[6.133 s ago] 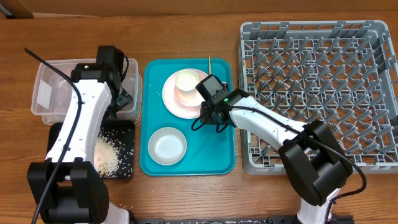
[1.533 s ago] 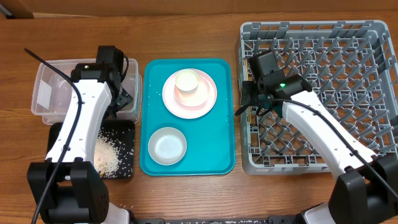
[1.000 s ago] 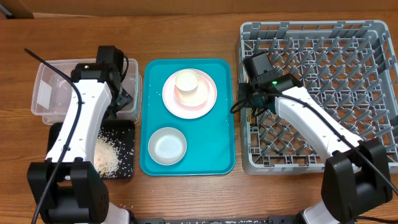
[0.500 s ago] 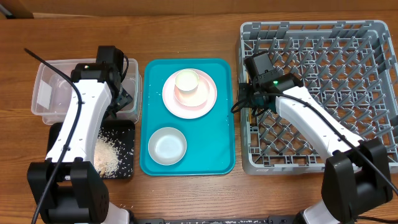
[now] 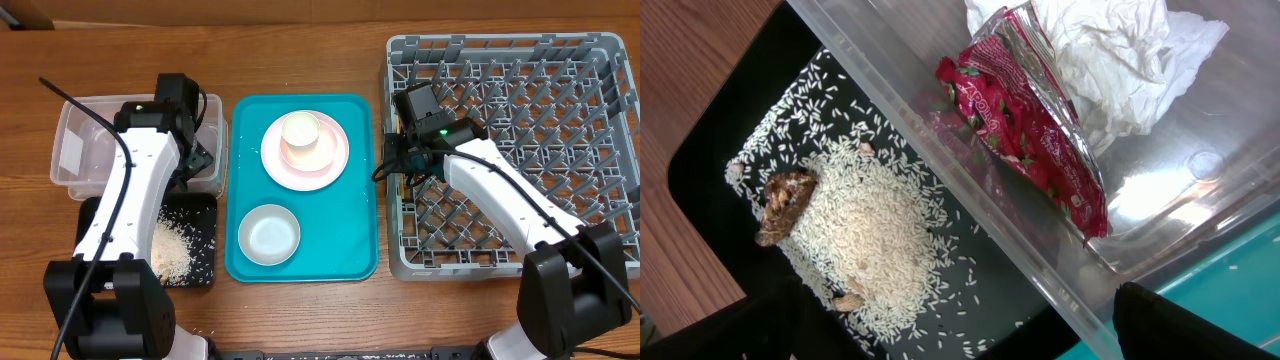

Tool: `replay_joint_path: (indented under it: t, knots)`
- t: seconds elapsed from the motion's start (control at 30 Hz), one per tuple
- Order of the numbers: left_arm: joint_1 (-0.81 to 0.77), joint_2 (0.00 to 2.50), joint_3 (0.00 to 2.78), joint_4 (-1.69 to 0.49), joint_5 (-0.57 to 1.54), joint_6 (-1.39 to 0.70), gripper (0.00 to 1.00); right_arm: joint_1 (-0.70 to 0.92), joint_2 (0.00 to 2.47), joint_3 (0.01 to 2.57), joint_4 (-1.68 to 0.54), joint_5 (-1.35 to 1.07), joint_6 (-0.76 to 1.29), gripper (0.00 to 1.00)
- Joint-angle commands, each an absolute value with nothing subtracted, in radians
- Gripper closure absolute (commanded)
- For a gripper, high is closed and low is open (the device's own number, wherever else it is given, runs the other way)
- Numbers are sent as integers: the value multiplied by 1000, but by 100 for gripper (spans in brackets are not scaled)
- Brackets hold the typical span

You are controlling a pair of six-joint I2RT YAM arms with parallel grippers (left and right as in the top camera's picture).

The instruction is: Sort waste into correct bins and load items into the dishwasher

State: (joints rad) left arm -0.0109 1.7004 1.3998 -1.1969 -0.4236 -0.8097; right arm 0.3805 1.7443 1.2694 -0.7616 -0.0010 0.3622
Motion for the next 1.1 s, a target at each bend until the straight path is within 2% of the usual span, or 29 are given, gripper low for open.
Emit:
replay_joint_path:
  t: [0.0,1.07]
  knots:
    - [-7,1709,1414,-1196,-445,-816,0,392,1745,1269,-752,-77,367,86]
    - [-7,1709,1414,-1196,-444,-816,0,432,1745,1269,-757,-77,367,86]
